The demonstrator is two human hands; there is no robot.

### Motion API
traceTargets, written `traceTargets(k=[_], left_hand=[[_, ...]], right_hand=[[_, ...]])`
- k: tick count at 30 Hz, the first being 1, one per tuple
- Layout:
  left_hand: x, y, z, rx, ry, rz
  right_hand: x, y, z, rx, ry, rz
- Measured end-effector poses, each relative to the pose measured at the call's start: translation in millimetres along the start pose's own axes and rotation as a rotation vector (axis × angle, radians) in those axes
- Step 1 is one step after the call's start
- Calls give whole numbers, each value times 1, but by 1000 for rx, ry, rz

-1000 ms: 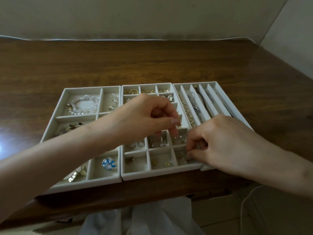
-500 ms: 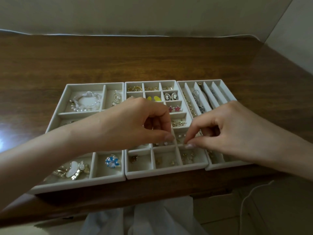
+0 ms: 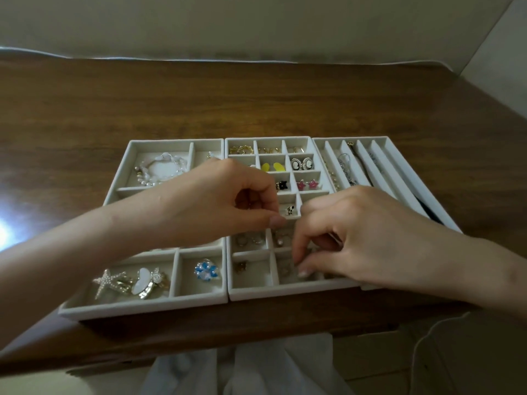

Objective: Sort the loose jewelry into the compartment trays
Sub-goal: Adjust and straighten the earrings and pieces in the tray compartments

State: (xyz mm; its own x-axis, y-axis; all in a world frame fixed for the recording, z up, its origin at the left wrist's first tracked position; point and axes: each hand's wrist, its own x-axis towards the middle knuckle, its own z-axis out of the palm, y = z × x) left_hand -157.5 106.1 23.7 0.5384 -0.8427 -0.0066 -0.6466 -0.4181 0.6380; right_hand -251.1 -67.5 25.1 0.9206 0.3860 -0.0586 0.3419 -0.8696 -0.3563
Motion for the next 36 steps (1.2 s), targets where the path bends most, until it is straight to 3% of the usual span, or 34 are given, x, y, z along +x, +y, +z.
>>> traceTargets(k=[7,16,28,36], left_hand=[[-3,1,0,-11,-10,-1],[-7,7,2,-17,10,21],[-12,9,1,0,63,0],[-12,10,5,-10,36,-19]], right_hand=[[-2,-5,2,-82,-59,56],[-3,-10,6,-129,18,78],[-6,-12,-6,-129,-97,132],[-6,-19,6,-214,15,162]])
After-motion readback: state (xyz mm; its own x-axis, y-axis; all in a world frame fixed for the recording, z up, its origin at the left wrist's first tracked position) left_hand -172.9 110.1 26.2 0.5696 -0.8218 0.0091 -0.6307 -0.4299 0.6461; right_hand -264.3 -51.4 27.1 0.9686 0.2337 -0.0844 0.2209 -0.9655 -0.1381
